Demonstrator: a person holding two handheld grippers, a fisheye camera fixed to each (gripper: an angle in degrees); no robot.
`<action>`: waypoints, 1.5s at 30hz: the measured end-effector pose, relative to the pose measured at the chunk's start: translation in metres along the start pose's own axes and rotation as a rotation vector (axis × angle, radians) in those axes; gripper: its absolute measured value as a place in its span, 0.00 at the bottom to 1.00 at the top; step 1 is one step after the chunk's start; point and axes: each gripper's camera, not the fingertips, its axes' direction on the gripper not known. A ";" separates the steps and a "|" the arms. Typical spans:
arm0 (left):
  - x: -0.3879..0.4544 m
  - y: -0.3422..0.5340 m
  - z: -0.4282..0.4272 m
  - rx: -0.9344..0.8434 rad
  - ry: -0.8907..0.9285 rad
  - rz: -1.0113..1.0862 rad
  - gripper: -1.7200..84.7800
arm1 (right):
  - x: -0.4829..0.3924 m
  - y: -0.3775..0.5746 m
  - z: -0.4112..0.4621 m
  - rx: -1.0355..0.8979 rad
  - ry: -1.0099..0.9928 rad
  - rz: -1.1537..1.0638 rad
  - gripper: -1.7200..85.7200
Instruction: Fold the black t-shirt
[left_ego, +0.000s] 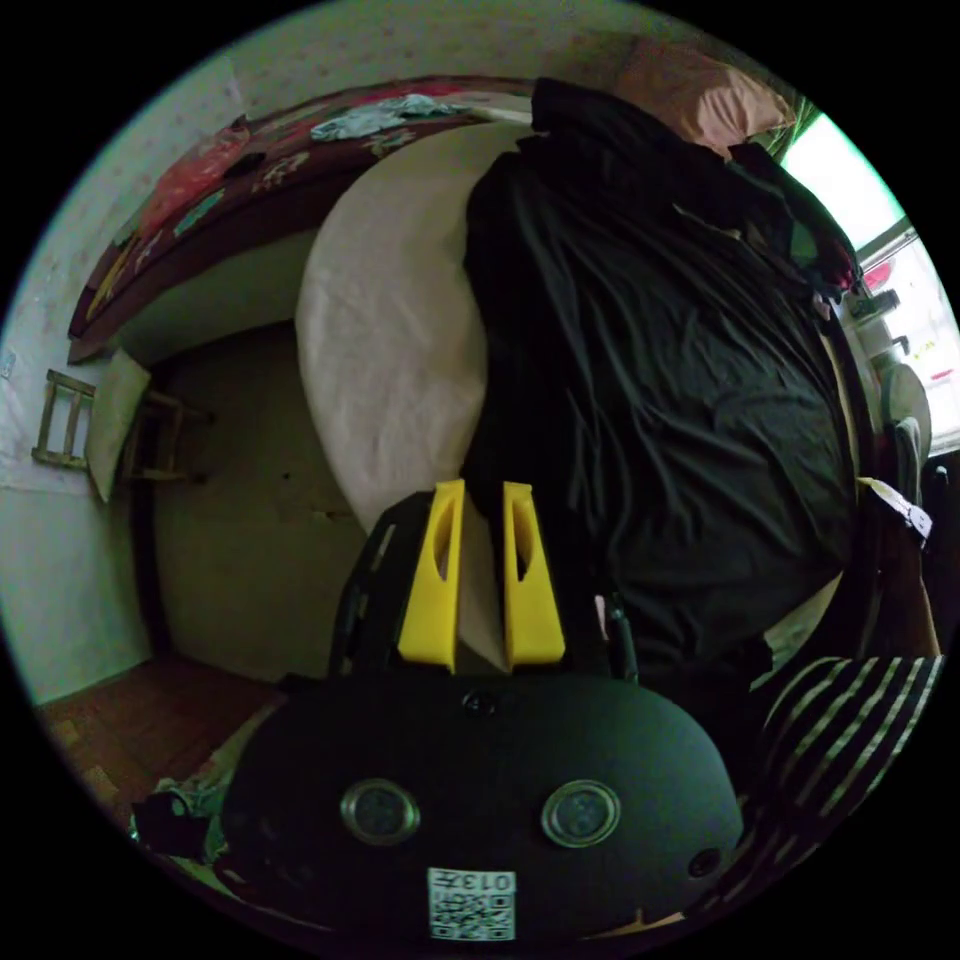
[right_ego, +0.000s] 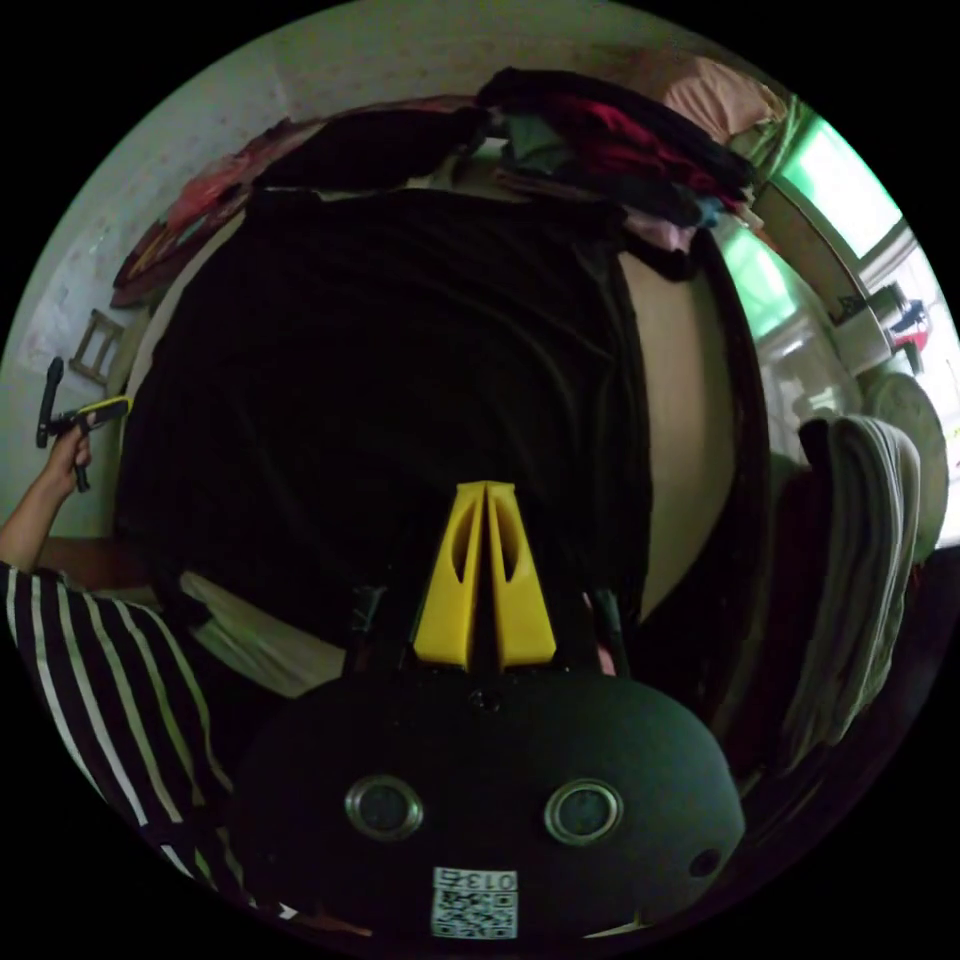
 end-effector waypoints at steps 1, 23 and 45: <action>-0.002 0.003 0.002 -0.008 -0.011 0.015 0.06 | -0.008 -0.005 0.000 -0.004 0.004 -0.016 0.02; -0.081 0.091 0.027 0.123 -0.007 -0.033 0.07 | -0.445 -0.351 -0.063 0.229 -0.245 -0.944 0.08; -0.092 0.116 0.063 0.084 -0.039 -0.027 0.04 | -0.663 -0.499 -0.036 -0.065 -0.131 -1.413 0.04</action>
